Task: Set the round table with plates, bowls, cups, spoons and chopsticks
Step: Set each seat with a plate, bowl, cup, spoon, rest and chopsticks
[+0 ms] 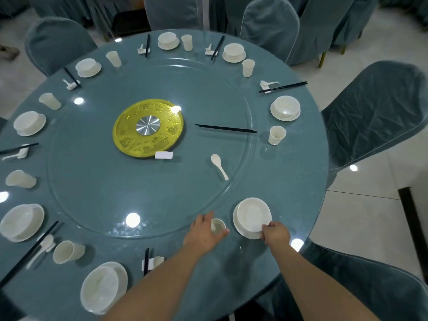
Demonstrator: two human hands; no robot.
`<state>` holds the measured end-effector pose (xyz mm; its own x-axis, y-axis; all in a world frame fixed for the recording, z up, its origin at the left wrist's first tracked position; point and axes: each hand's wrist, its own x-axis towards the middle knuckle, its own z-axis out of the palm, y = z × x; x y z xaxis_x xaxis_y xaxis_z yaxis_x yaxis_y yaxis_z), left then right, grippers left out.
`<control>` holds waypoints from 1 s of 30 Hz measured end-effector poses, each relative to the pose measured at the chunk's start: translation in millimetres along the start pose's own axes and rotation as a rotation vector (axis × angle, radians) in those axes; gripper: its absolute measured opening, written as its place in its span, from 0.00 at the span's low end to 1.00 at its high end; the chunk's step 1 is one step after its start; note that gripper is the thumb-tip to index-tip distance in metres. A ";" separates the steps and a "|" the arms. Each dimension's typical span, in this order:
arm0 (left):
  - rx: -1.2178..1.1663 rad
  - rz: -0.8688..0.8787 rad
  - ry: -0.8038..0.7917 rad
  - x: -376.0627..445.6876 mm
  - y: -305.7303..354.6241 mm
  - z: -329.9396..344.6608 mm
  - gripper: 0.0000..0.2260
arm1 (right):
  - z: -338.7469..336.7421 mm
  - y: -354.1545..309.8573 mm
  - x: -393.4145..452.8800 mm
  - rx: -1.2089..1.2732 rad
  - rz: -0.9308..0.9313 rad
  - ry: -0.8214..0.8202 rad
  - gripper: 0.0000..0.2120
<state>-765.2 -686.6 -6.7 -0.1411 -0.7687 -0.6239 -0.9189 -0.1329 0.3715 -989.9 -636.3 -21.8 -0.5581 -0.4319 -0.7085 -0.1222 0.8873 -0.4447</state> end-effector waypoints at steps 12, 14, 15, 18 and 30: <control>0.009 0.017 0.197 23.8 -8.9 -34.1 0.24 | -2.5 -2.6 -6.3 -0.021 0.015 0.041 0.19; -0.001 0.008 0.189 28.7 -9.4 -40.0 0.23 | -6.6 -7.2 -6.4 -0.042 -0.004 0.083 0.15; -0.005 0.005 0.185 30.2 -9.4 -44.0 0.23 | -8.4 -10.0 -6.4 -0.051 -0.018 0.098 0.13; -0.011 0.000 0.170 34.2 -11.5 -51.9 0.23 | -9.6 -20.8 -5.3 -0.043 -0.038 0.146 0.15; -0.005 -0.344 0.081 69.3 -68.2 -102.9 0.35 | 44.9 -103.8 -2.0 -0.062 -0.299 0.147 0.08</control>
<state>-674.4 -795.2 -4.5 0.2063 -0.7254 -0.6566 -0.9057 -0.3956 0.1525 -939.2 -734.9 1.1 -0.6017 -0.6506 -0.4633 -0.3451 0.7349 -0.5838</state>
